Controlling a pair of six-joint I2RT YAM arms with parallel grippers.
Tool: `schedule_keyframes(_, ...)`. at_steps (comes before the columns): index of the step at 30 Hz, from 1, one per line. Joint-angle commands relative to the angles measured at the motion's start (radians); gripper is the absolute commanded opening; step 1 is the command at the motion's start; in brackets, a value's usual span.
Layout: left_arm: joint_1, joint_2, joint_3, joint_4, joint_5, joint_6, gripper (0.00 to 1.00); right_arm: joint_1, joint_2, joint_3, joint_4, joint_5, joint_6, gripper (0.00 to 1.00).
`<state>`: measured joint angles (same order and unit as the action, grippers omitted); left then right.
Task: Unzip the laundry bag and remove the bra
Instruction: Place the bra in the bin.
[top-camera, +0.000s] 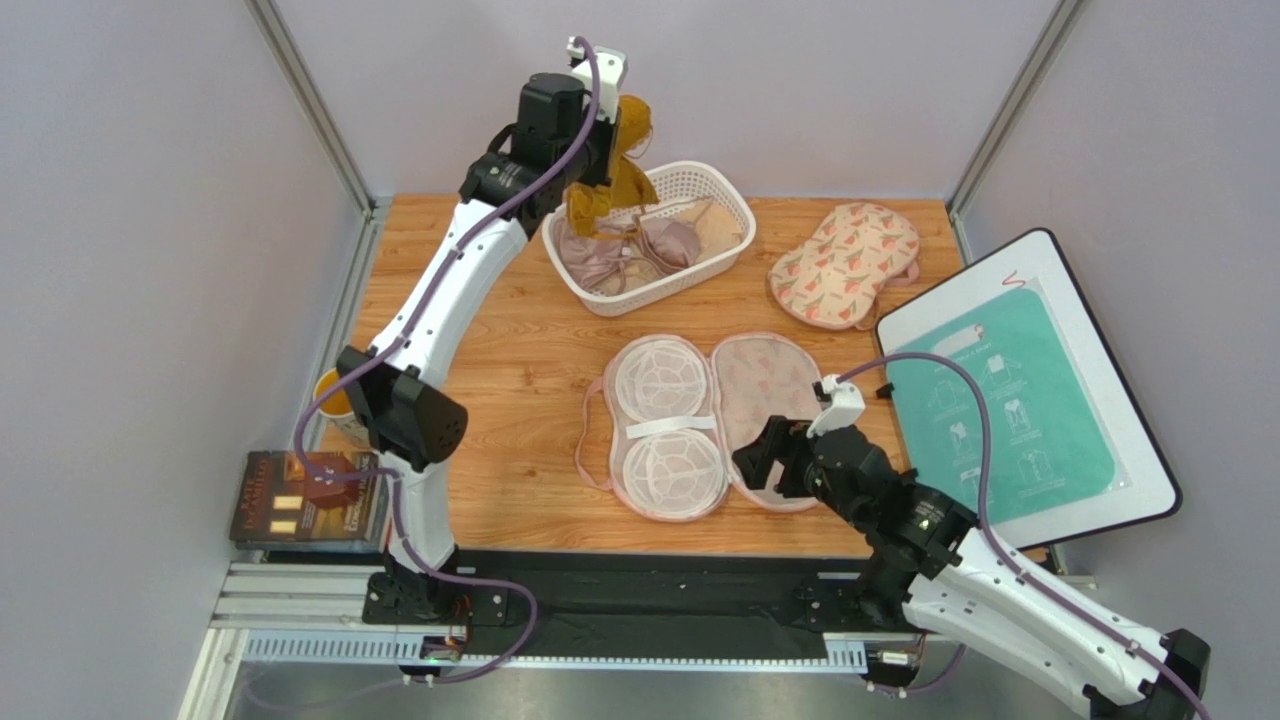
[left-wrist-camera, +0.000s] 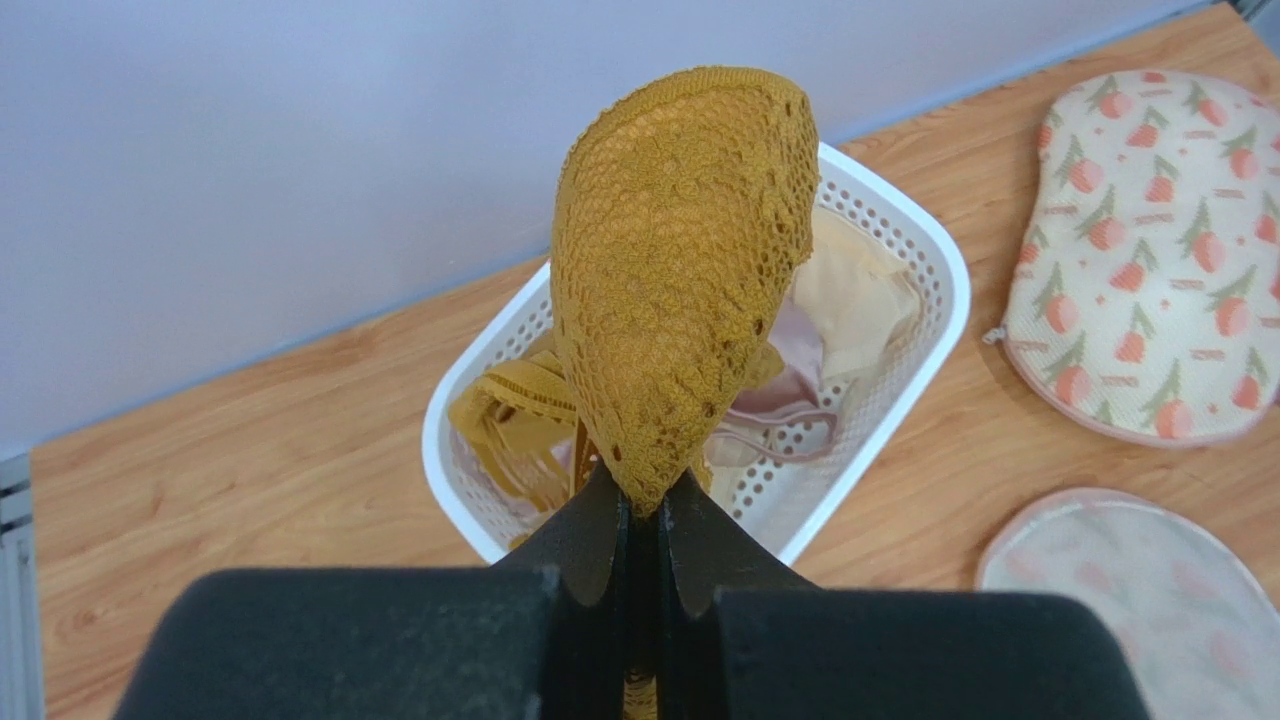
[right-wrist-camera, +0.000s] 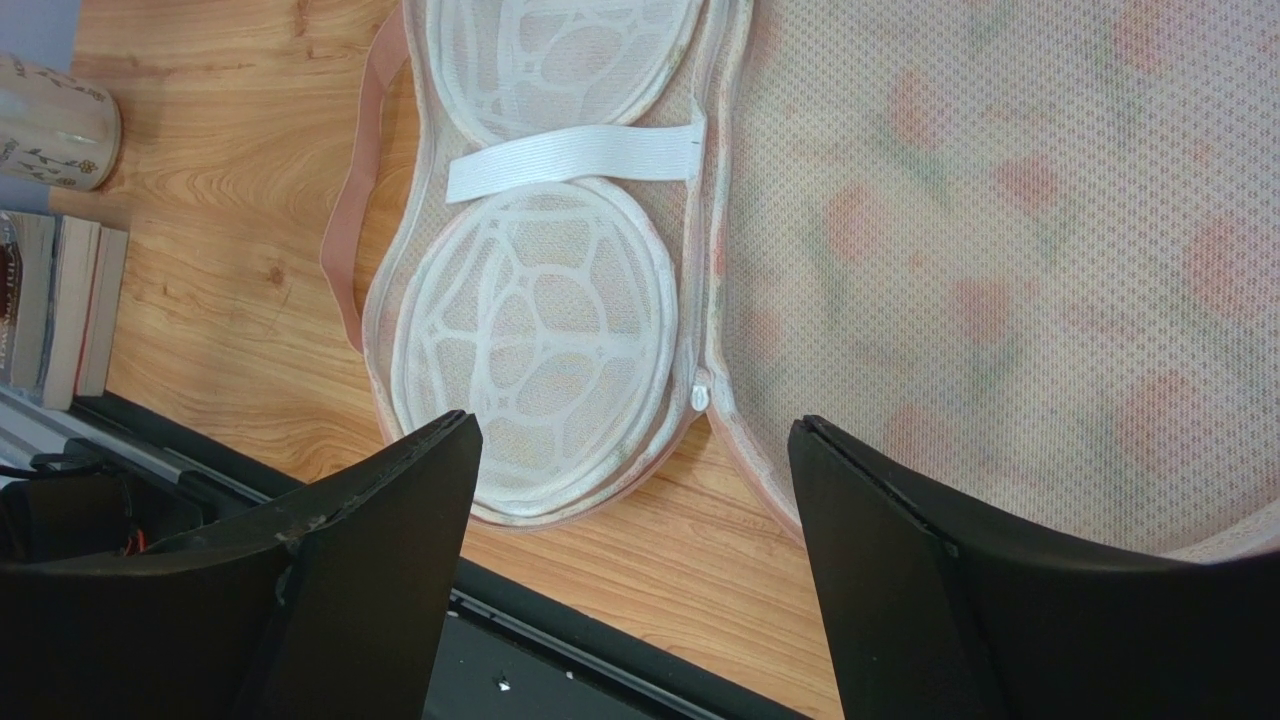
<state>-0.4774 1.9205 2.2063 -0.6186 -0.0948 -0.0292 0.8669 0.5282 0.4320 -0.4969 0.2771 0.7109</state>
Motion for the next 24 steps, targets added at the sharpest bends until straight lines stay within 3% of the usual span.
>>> schedule_keyframes(1,0.029,0.104,0.125,0.019,0.062,0.028,0.0,-0.003,-0.001,-0.01,0.035,-0.009,0.01,0.82)
schedule_keyframes(6,0.052,0.256,0.203,0.037,0.134,0.012,0.01,-0.003,0.041,0.022,0.052,-0.045,0.01,0.82)
schedule_keyframes(7,0.057,0.3,0.213,0.04,0.145,0.009,0.13,-0.003,0.047,0.025,0.06,-0.056,0.012,0.82)
schedule_keyframes(8,0.059,0.325,0.223,0.04,0.15,0.005,0.35,-0.005,0.058,0.028,0.063,-0.065,0.01,0.82)
schedule_keyframes(9,0.06,0.35,0.257,0.036,0.152,0.003,0.8,-0.003,0.062,0.034,0.067,-0.081,0.012,0.82)
schedule_keyframes(10,0.06,0.395,0.279,0.028,0.155,0.0,1.0,-0.005,0.069,0.036,0.067,-0.085,0.01,0.82)
schedule_keyframes(14,0.062,0.425,0.308,-0.007,0.155,-0.018,1.0,-0.005,0.07,0.037,0.069,-0.087,0.012,0.82)
schedule_keyframes(24,0.06,0.112,-0.023,0.04,0.158,-0.093,1.0,-0.005,0.058,0.054,0.046,-0.047,-0.005,0.82)
